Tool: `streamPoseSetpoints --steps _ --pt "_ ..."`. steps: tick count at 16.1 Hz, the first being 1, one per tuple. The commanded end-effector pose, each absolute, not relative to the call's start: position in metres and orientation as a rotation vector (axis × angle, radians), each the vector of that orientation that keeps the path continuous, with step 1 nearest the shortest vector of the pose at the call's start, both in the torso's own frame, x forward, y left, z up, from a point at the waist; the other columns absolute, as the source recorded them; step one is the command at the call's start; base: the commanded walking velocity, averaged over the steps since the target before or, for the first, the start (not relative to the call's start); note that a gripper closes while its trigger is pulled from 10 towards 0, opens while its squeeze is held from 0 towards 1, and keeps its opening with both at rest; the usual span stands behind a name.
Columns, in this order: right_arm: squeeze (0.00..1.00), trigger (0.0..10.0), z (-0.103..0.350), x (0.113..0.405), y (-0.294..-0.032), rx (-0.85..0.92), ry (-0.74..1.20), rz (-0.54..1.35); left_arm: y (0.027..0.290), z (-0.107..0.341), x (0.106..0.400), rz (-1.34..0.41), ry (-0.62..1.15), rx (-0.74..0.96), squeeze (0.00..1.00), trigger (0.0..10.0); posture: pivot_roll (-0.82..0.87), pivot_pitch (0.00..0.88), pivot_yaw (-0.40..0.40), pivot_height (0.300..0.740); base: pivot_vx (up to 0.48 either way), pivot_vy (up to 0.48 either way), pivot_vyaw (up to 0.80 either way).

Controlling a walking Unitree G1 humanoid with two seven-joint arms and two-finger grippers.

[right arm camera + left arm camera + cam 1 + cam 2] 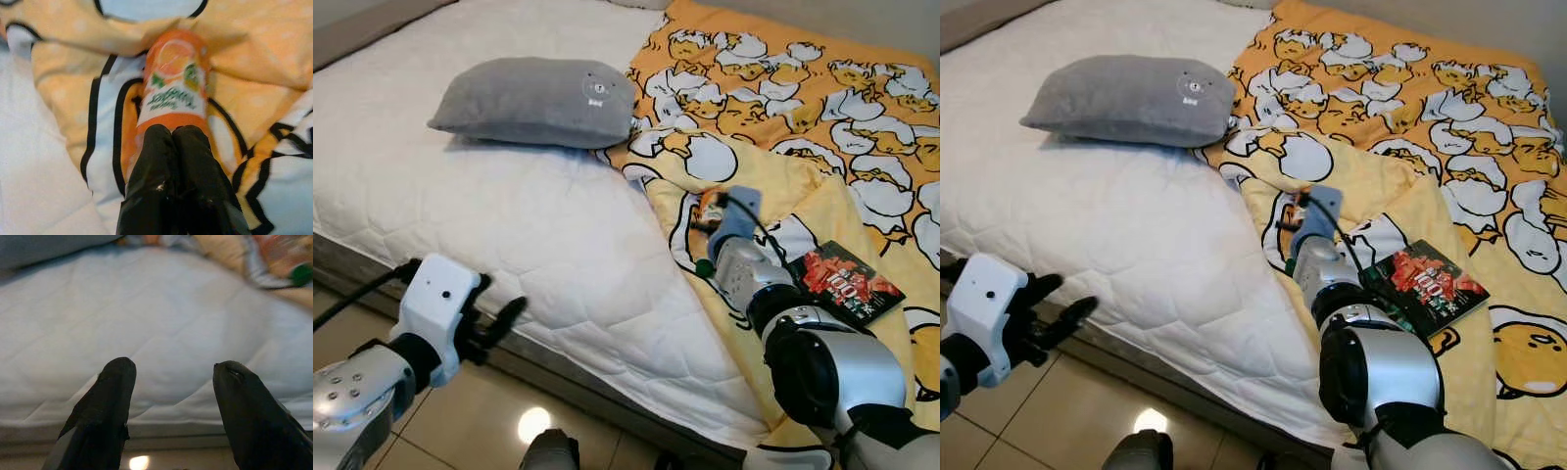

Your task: Clean up the room

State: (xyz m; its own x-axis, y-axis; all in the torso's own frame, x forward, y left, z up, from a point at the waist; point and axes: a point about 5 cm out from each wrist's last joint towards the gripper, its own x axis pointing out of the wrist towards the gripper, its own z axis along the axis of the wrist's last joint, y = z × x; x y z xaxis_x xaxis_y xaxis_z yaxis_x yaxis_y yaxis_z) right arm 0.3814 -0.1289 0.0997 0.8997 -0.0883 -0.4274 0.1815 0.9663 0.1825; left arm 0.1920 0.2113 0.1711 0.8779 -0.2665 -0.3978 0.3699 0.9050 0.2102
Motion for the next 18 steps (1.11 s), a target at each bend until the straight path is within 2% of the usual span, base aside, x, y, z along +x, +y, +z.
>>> streamPoseSetpoints --steps 1,4,7,11,12,13,14,15,16,18 --pt "0.0 0.0 0.109 0.386 -0.128 0.259 0.392 -0.151 0.212 0.17 0.193 -0.325 0.364 0.306 0.0 10.0 0.32 0.0 -0.059 0.74 0.0 0.0 0.0" --pt "0.0 0.0 0.118 0.388 -0.125 0.292 0.283 -0.088 0.215 0.153 0.209 -0.27 0.351 0.257 0.0 10.0 0.15 0.0 -0.024 0.74 0.0 0.0 0.0" --pt "0.0 0.0 0.122 0.388 -0.127 0.274 0.219 -0.061 0.21 0.145 0.218 -0.253 0.331 0.241 0.0 10.0 0.11 0.0 -0.01 0.74 0.0 0.0 0.0" --pt "0.0 0.0 0.15 0.379 -0.152 0.429 -0.121 -0.085 0.195 0.133 0.248 -0.207 0.237 0.211 0.0 10.0 0.03 0.0 0.012 0.74 0.0 0.0 0.0" --pt "0.0 4.2 0.164 0.364 -0.157 0.407 -0.244 -0.068 0.188 0.133 0.253 -0.214 0.203 0.199 0.0 10.0 0.01 0.0 0.02 0.74 0.0 0.0 0.0" --pt "0.0 3.7 0.169 0.35 -0.157 0.378 -0.292 -0.045 0.182 0.133 0.255 -0.222 0.185 0.19 0.0 10.0 0.0 0.0 0.026 0.74 0.0 0.0 0.0" --pt "0.0 3.7 0.168 0.345 -0.156 0.362 -0.297 -0.034 0.18 0.132 0.255 -0.225 0.183 0.188 0.0 10.0 0.0 0.0 0.028 0.74 0.0 0.0 0.0" --pt "0.0 4.7 0.158 0.332 -0.154 0.34 -0.267 -0.037 0.176 0.128 0.257 -0.232 0.179 0.203 0.0 10.0 -0.02 0.0 0.034 0.74 0.0 0.0 0.0" --pt "0.0 10.0 0.144 0.322 -0.154 0.316 -0.21 -0.068 0.173 0.126 0.26 -0.233 0.174 0.211 0.0 10.0 -0.02 0.0 0.032 0.74 0.0 0.0 0.0" --pt "0.0 10.0 0.128 0.307 -0.155 0.284 -0.117 -0.082 0.172 0.123 0.261 -0.232 0.165 0.225 0.0 10.0 -0.01 0.0 0.025 0.74 0.0 0.0 0.0"
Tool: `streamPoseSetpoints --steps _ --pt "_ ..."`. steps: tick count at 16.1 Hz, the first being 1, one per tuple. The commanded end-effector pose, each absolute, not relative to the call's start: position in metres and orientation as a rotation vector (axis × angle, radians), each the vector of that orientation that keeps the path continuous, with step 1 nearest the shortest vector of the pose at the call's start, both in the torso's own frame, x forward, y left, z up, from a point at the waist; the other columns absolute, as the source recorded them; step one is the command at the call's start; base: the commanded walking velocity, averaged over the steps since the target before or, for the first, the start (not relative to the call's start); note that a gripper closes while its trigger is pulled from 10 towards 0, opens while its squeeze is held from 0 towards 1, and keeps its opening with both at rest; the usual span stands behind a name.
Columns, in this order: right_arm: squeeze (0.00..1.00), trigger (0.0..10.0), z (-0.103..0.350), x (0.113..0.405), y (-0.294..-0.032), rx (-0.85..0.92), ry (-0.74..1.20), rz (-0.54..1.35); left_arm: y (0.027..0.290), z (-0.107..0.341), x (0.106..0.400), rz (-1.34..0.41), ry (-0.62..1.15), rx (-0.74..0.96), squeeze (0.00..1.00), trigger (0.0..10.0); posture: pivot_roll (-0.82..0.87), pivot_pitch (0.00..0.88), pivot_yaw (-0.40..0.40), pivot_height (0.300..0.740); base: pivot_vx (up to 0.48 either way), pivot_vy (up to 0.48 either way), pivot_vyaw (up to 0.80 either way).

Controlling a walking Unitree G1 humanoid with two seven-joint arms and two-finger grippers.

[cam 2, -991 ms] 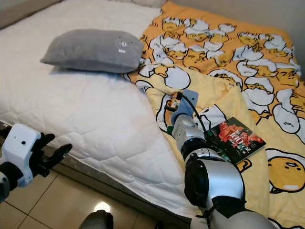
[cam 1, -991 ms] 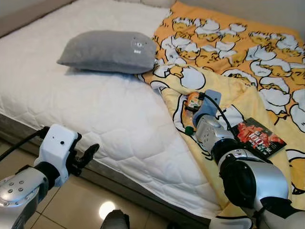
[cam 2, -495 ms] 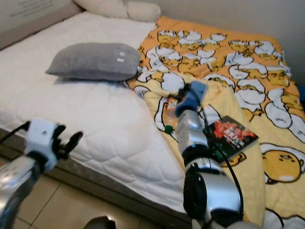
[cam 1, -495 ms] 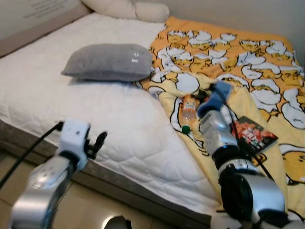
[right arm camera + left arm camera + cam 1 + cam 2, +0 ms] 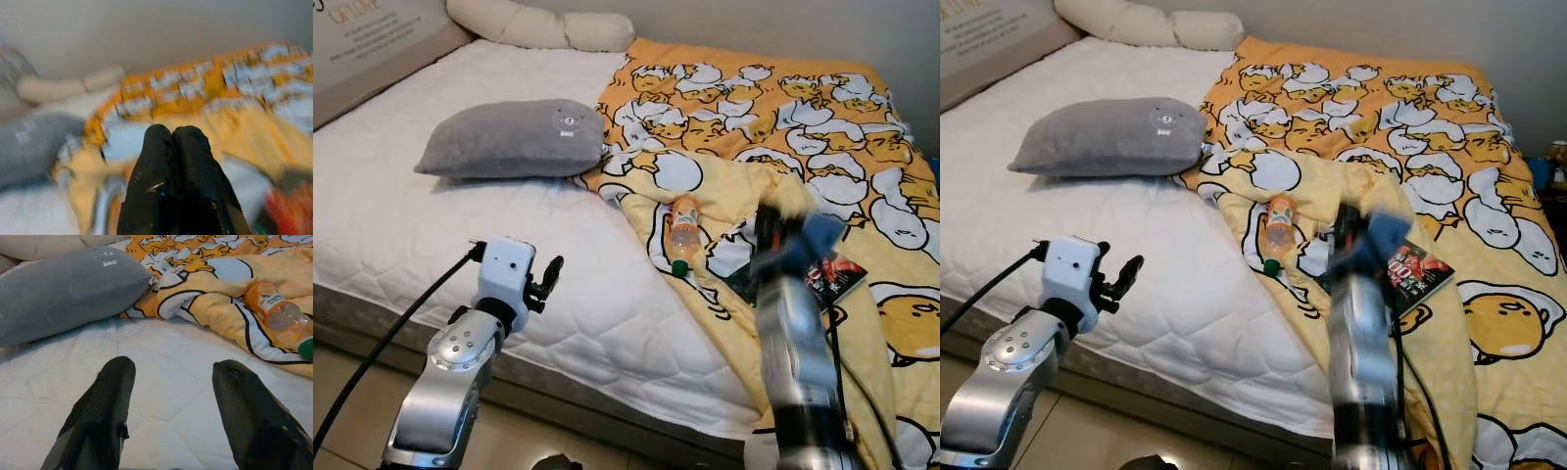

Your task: Clean up the room

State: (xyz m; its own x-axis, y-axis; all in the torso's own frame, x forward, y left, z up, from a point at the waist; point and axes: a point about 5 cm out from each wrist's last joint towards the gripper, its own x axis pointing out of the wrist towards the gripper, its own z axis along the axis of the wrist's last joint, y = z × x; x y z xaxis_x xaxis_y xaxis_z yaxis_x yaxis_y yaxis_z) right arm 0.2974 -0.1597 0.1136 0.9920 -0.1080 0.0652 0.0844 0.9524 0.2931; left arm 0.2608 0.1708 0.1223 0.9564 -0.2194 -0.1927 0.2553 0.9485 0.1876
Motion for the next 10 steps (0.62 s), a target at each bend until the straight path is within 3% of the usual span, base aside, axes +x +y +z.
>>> streamPoseSetpoints --steps 1,3,10 --pt "1.0 10.0 0.118 0.286 -0.157 0.252 -0.08 -0.061 0.173 0.119 0.26 -0.222 0.167 0.223 0.0 10.0 -0.01 0.0 0.014 0.74 0.0 0.27 0.0" --pt "1.0 10.0 0.103 0.262 -0.16 0.183 -0.006 -0.064 0.172 0.115 0.254 -0.198 0.169 0.217 0.0 10.0 0.0 0.0 -0.003 0.74 0.0 0.444 -0.8" --pt "1.0 10.0 0.092 0.249 -0.166 0.112 0.095 -0.035 0.182 0.108 0.241 -0.148 0.178 0.233 0.0 10.0 0.03 0.0 -0.034 0.74 0.0 0.463 -0.8"
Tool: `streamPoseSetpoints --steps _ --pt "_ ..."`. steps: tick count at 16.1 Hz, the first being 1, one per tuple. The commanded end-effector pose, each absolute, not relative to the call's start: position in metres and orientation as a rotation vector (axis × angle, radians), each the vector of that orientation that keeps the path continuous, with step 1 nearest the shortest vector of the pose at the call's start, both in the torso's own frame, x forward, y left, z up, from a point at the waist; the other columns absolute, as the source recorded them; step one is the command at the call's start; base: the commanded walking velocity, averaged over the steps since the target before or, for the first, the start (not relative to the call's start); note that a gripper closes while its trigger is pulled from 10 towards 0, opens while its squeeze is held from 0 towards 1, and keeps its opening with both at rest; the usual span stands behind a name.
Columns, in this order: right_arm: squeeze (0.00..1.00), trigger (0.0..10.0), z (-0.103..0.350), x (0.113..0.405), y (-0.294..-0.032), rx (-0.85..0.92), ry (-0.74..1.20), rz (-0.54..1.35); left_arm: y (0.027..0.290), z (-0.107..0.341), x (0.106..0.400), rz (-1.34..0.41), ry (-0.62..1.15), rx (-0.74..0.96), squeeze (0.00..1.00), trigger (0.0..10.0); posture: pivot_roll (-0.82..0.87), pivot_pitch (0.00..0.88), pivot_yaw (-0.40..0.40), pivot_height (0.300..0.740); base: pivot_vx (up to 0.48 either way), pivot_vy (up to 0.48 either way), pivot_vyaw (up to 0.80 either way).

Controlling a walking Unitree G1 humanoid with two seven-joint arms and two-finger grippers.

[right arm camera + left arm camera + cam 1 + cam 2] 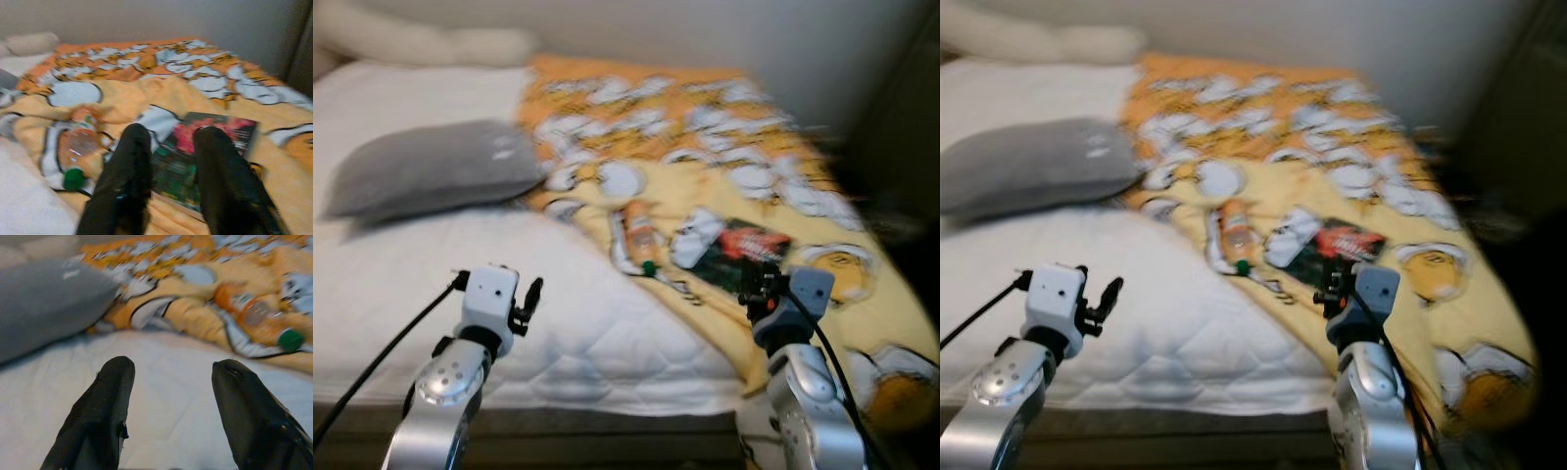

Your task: Clean up the room

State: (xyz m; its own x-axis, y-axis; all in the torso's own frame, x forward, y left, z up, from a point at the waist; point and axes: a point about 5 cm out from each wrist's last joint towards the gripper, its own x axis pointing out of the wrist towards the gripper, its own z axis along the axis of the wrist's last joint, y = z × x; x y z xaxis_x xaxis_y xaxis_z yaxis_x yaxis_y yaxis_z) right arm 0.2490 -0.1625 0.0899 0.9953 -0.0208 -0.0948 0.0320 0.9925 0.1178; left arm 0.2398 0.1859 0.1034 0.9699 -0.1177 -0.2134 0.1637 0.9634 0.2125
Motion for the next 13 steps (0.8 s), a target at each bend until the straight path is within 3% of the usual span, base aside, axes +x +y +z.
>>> streamPoseSetpoints --steps 1,3,6,9,13 --pt "1.0 10.0 0.089 0.251 -0.167 0.07 0.129 -0.029 0.182 0.108 0.241 -0.148 0.179 0.236 0.0 10.0 0.04 0.0 -0.035 0.74 0.0 0.465 -0.78" --pt "1.0 10.0 0.085 0.253 -0.166 0.013 0.159 0.007 0.18 0.11 0.242 -0.143 0.17 0.232 0.0 10.0 0.04 0.0 -0.043 0.74 0.0 0.352 -0.2" --pt "1.0 10.0 0.094 0.261 -0.17 0.15 0.167 -0.009 0.177 0.12 0.253 -0.134 0.142 0.202 0.0 10.0 0.0 0.0 -0.038 0.74 0.0 0.0 0.0" --pt "1.0 10.0 0.099 0.262 -0.17 0.134 0.132 -0.003 0.176 0.111 0.257 -0.144 0.17 0.233 0.0 10.0 -0.04 0.0 0.006 0.74 0.0 0.0 0.0" --pt "1.0 10.0 0.099 0.268 -0.162 0.134 0.152 0.003 0.179 0.119 0.265 -0.13 0.128 0.17 0.0 10.0 -0.03 0.0 -0.013 0.74 0.0 0.0 0.0"
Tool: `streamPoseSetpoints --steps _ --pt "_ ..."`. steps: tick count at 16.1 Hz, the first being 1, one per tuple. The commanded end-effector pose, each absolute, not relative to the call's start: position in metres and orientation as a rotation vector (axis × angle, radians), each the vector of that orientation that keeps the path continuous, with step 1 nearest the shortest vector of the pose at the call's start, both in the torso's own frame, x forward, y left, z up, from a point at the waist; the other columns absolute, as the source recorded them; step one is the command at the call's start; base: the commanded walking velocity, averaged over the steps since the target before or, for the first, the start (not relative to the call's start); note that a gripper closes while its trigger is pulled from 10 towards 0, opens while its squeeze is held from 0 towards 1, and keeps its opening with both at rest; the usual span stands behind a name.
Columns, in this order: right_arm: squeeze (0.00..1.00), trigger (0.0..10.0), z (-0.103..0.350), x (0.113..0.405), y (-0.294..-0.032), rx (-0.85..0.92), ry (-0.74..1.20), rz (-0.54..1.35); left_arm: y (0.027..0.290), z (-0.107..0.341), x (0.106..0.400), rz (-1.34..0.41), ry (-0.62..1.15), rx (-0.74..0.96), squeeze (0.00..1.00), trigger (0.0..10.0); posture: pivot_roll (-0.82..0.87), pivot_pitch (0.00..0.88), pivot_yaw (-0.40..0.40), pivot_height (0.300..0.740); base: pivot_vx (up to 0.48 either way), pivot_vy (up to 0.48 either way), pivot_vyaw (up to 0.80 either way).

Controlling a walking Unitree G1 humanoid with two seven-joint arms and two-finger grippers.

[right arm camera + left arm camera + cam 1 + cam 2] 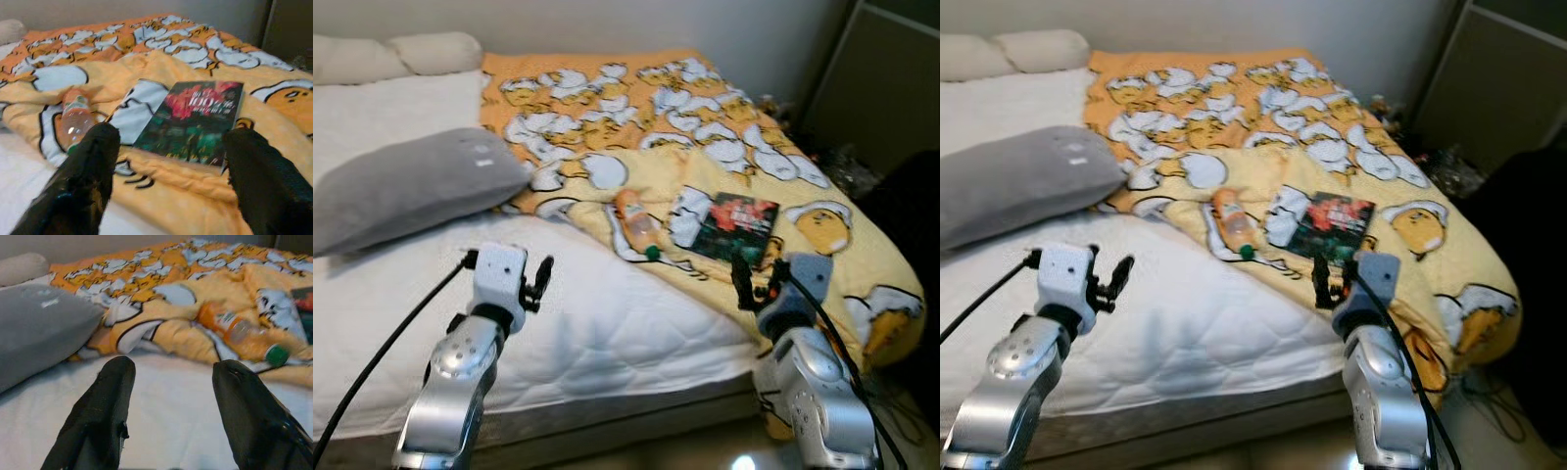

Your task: Clean up the room

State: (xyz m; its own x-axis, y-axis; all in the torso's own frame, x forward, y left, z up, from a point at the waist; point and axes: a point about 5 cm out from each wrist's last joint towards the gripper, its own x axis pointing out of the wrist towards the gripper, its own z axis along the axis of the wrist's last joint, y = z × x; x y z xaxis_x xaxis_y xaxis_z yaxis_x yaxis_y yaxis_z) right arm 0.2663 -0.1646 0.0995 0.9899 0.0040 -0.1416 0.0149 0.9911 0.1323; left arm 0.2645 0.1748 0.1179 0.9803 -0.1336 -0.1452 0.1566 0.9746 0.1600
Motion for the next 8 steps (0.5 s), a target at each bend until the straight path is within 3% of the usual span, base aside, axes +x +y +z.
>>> streamPoseSetpoints --steps 1,2,8 --pt "1.0 10.0 0.104 0.271 -0.16 0.133 0.133 0.026 0.18 0.119 0.267 -0.121 0.129 0.16 0.0 10.0 -0.03 0.0 -0.014 0.74 0.0 0.0 0.0" --pt "1.0 10.0 0.103 0.271 -0.164 0.12 0.135 0.001 0.18 0.12 0.268 -0.119 0.128 0.162 0.0 10.0 -0.03 0.0 -0.017 0.74 0.0 0.0 0.0" --pt "1.0 10.0 0.103 0.282 -0.162 0.081 0.151 0.035 0.185 0.122 0.266 -0.075 0.12 0.144 0.0 10.0 0.01 0.0 -0.052 0.74 0.296 0.0 0.8"
